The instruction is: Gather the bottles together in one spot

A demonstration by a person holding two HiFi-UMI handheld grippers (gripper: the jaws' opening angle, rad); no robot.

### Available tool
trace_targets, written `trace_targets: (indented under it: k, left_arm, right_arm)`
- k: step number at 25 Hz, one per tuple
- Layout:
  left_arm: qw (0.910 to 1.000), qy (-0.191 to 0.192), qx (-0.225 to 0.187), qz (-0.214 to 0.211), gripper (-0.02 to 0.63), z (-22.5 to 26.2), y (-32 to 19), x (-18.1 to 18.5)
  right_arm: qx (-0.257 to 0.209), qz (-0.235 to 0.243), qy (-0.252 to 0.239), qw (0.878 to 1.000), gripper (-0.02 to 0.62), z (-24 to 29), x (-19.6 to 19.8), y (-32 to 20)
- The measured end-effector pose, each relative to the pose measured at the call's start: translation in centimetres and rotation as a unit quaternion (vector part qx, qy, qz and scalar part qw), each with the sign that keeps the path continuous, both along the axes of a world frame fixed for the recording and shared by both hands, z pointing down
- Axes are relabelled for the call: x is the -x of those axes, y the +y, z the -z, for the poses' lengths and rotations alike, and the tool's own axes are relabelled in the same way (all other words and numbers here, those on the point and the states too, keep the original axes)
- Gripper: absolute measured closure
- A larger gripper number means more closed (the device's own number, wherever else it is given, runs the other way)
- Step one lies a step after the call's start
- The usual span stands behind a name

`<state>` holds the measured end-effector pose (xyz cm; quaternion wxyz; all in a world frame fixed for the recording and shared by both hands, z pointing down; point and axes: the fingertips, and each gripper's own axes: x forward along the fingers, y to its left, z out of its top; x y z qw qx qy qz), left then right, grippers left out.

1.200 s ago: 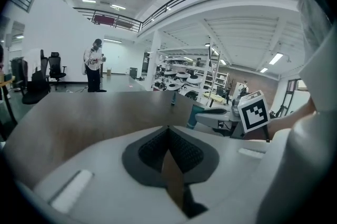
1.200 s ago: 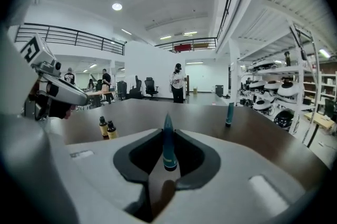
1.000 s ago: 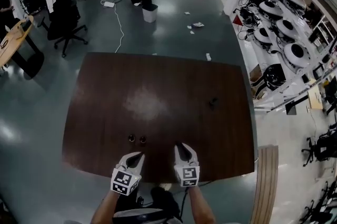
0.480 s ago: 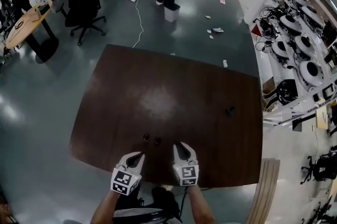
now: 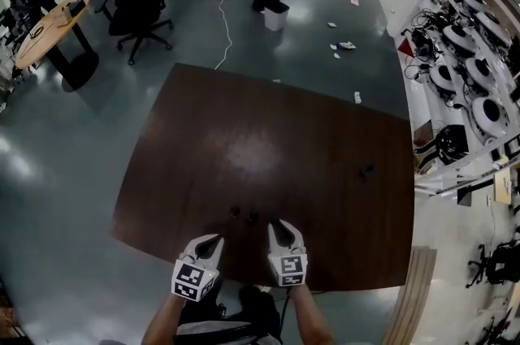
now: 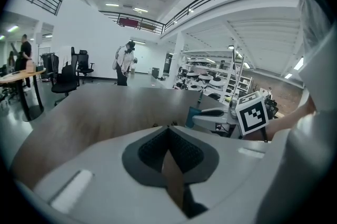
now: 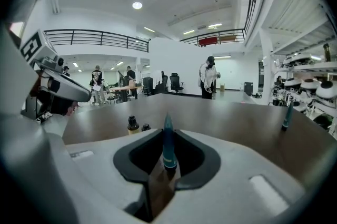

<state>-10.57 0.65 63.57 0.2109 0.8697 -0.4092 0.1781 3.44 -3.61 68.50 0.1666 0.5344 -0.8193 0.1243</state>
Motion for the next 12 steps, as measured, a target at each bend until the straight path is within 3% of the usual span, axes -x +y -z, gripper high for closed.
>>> trace_targets:
  k: [12]
  left_arm:
    - [1.0,-0.002,0.005,0.001,0.606,-0.82,0.17,0.03]
  right_arm:
    - [-0.004,0.001,-0.005,1.0,0.528,-1.08,0.06,-0.16]
